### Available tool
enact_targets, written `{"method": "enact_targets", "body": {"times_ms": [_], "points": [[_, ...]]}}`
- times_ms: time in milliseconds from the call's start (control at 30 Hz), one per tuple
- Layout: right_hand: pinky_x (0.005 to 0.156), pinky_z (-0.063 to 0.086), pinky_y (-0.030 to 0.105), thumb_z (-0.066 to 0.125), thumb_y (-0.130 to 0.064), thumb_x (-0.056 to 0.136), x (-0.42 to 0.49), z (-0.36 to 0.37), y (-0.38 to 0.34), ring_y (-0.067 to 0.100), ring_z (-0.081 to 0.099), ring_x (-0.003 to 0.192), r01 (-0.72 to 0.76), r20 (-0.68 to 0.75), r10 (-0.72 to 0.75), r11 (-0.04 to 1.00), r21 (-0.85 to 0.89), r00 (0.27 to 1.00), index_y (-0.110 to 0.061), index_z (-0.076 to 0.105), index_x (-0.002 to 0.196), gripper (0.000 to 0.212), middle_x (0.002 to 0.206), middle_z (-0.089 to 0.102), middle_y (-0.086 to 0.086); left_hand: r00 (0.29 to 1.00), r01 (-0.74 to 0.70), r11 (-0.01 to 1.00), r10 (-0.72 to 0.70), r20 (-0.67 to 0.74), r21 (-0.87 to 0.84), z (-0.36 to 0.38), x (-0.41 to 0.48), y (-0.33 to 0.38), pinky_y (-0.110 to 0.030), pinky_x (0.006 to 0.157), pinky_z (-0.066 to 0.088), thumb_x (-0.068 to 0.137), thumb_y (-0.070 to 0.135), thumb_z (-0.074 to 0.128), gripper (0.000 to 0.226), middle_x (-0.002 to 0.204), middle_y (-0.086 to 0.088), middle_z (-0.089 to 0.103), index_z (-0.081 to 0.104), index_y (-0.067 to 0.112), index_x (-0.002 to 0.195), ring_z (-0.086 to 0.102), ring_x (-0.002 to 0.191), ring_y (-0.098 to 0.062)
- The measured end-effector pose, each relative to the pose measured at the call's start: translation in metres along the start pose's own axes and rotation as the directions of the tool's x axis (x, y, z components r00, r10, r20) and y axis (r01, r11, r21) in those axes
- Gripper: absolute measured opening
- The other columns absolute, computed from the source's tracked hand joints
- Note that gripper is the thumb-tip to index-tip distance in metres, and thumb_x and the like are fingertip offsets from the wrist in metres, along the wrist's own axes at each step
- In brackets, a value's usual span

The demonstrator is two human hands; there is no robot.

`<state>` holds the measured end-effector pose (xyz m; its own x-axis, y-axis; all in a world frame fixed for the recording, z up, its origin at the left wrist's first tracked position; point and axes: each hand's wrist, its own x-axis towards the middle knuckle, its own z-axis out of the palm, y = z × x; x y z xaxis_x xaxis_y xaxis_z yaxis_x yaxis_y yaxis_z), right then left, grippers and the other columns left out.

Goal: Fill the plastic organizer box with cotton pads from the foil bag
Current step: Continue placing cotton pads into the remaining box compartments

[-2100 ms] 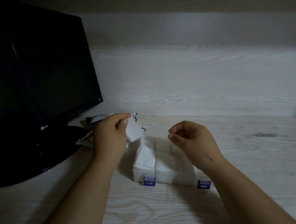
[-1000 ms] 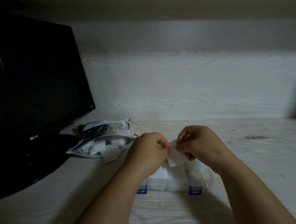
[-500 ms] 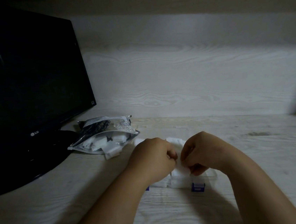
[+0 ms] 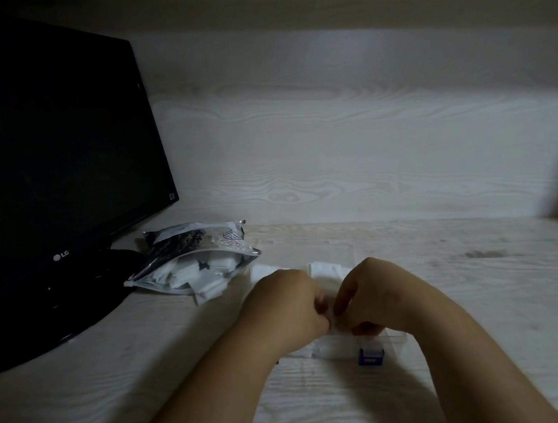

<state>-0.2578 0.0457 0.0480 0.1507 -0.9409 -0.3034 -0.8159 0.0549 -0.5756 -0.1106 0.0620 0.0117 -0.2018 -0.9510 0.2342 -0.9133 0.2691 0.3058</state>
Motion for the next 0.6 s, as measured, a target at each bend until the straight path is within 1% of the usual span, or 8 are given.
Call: {"method": "enact_targets", "body": {"times_ms": [67, 100, 133, 233, 333, 433, 500, 600], "points": [[0.08, 0.06, 0.035, 0.078, -0.008, 0.075, 0.001, 0.0, 0.002, 0.022, 0.073, 0.081, 0.03, -0.002, -0.031, 0.996, -0.088, 1.0, -0.017, 0.079, 0.087, 0.014, 0.088, 0.075, 0.009, 0.999, -0.004, 1.0, 0.004, 0.046, 0.014, -0.001, 0.001, -0.001, -0.024, 0.059, 0.047, 0.074, 0.037, 0.064, 0.016, 0.071, 0.002, 0.061, 0.07, 0.022, 0.077, 0.057, 0.07, -0.013], [0.081, 0.06, 0.035, 0.077, -0.009, 0.075, 0.0, 0.0, 0.003, 0.022, 0.072, 0.083, 0.044, -0.003, -0.045, 0.991, -0.124, 0.999, -0.018, 0.079, 0.089, 0.017, 0.09, 0.075, 0.008, 0.997, -0.007, 1.0, 0.007, 0.076, 0.01, -0.003, 0.001, -0.002, -0.023, 0.055, 0.041, 0.077, 0.035, 0.063, 0.018, 0.066, 0.001, 0.057, 0.066, 0.019, 0.07, 0.055, 0.068, -0.014], [0.079, 0.06, 0.033, 0.076, -0.008, 0.075, 0.0, 0.0, 0.004, 0.02, 0.072, 0.08, 0.057, -0.002, -0.057, 0.988, -0.145, 0.998, -0.02, 0.08, 0.09, 0.02, 0.089, 0.074, 0.006, 0.994, -0.007, 1.0, 0.007, 0.11, -0.006, -0.005, 0.001, -0.002, -0.022, 0.053, 0.036, 0.079, 0.032, 0.061, 0.02, 0.063, 0.001, 0.054, 0.063, 0.018, 0.066, 0.053, 0.066, -0.015], [0.074, 0.061, 0.028, 0.074, -0.007, 0.076, 0.001, 0.002, 0.005, 0.014, 0.07, 0.071, 0.087, -0.013, -0.091, 0.974, -0.207, 0.996, -0.027, 0.08, 0.088, 0.024, 0.085, 0.072, -0.001, 0.983, -0.018, 0.998, 0.028, 0.181, -0.056, -0.012, 0.001, -0.002, -0.022, 0.052, 0.033, 0.082, 0.025, 0.061, 0.017, 0.06, 0.001, 0.052, 0.063, 0.02, 0.066, 0.048, 0.059, -0.012], [0.075, 0.061, 0.028, 0.073, -0.009, 0.075, 0.002, 0.003, 0.005, 0.013, 0.07, 0.072, 0.104, -0.027, -0.114, 0.963, -0.25, 0.993, -0.029, 0.08, 0.088, 0.025, 0.086, 0.072, -0.003, 0.978, -0.044, 0.998, 0.05, 0.2, -0.033, -0.016, -0.001, 0.0, -0.022, 0.05, 0.028, 0.082, 0.024, 0.063, 0.027, 0.059, 0.001, 0.047, 0.054, 0.023, 0.057, 0.041, 0.054, -0.008], [0.078, 0.06, 0.03, 0.073, -0.008, 0.076, 0.002, 0.003, 0.005, 0.016, 0.07, 0.077, 0.096, -0.036, -0.11, 0.958, -0.269, 0.993, -0.03, 0.079, 0.09, 0.026, 0.087, 0.072, -0.003, 0.979, -0.036, 0.999, 0.043, 0.198, -0.037, -0.017, -0.002, 0.003, -0.022, 0.049, 0.026, 0.082, 0.023, 0.066, 0.041, 0.055, 0.003, 0.041, 0.044, 0.023, 0.047, 0.038, 0.052, -0.008], [0.08, 0.06, 0.03, 0.074, -0.009, 0.076, 0.003, 0.004, 0.004, 0.015, 0.07, 0.077, 0.085, -0.037, -0.099, 0.959, -0.272, 0.994, -0.03, 0.079, 0.091, 0.026, 0.089, 0.072, -0.003, 0.982, -0.024, 0.999, 0.031, 0.189, -0.04, -0.017, -0.002, 0.003, -0.022, 0.049, 0.026, 0.081, 0.023, 0.067, 0.042, 0.053, 0.002, 0.04, 0.043, 0.022, 0.046, 0.037, 0.052, -0.009], [0.081, 0.059, 0.029, 0.076, -0.012, 0.075, 0.004, 0.004, 0.004, 0.014, 0.069, 0.077, 0.074, -0.053, -0.093, 0.957, -0.282, 0.994, -0.031, 0.079, 0.09, 0.025, 0.09, 0.072, -0.003, 0.984, -0.03, 0.999, 0.033, 0.177, -0.024, -0.016, -0.002, 0.005, -0.022, 0.049, 0.026, 0.081, 0.025, 0.068, 0.042, 0.055, 0.0, 0.044, 0.043, 0.021, 0.048, 0.042, 0.057, -0.011]]}}
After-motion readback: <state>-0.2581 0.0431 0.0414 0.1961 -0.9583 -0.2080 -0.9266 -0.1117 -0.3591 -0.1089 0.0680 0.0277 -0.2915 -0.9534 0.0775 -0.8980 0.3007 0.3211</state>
